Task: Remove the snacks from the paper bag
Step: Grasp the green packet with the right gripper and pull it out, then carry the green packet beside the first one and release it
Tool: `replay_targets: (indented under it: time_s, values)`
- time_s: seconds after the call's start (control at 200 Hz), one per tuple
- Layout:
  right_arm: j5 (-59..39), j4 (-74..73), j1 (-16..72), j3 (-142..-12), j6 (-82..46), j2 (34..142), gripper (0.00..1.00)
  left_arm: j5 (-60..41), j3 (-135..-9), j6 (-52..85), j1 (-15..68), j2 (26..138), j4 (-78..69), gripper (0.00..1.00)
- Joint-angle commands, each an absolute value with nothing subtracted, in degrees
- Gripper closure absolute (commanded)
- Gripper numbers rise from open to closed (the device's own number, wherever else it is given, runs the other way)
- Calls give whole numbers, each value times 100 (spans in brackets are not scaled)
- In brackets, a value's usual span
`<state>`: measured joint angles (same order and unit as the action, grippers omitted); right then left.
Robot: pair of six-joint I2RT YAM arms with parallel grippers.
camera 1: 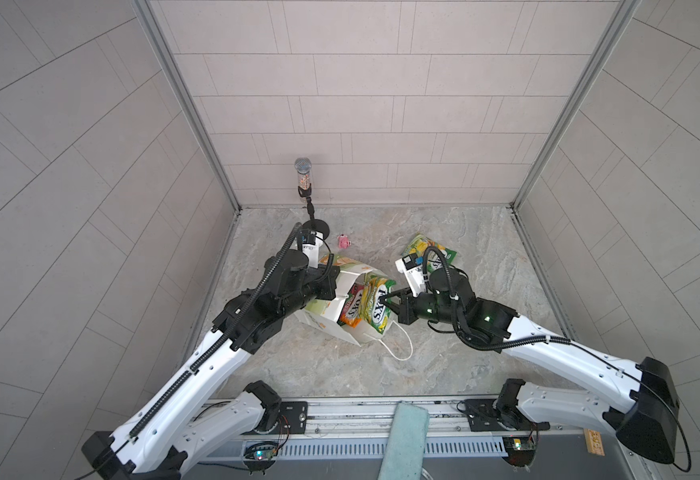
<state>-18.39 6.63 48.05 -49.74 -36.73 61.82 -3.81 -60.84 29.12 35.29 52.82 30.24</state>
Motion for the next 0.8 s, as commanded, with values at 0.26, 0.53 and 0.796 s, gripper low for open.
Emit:
replay_targets:
  time_s: [0.26, 0.53, 0.796]
  values:
    - [-1594, 1620, 4727, -5543, -2933, 5141, 100, -356, -6135, 3007, 3546, 5327, 2874, 100]
    - [-1614, 2228, 3904, -5588, -2843, 4581, 100, -448, -6122, 2988, 3543, 5336, 2873, 100]
    - [-2114, 2883, 2163, -5625, -2817, 4353, 100, -470, -6128, 2986, 3542, 5318, 2866, 100]
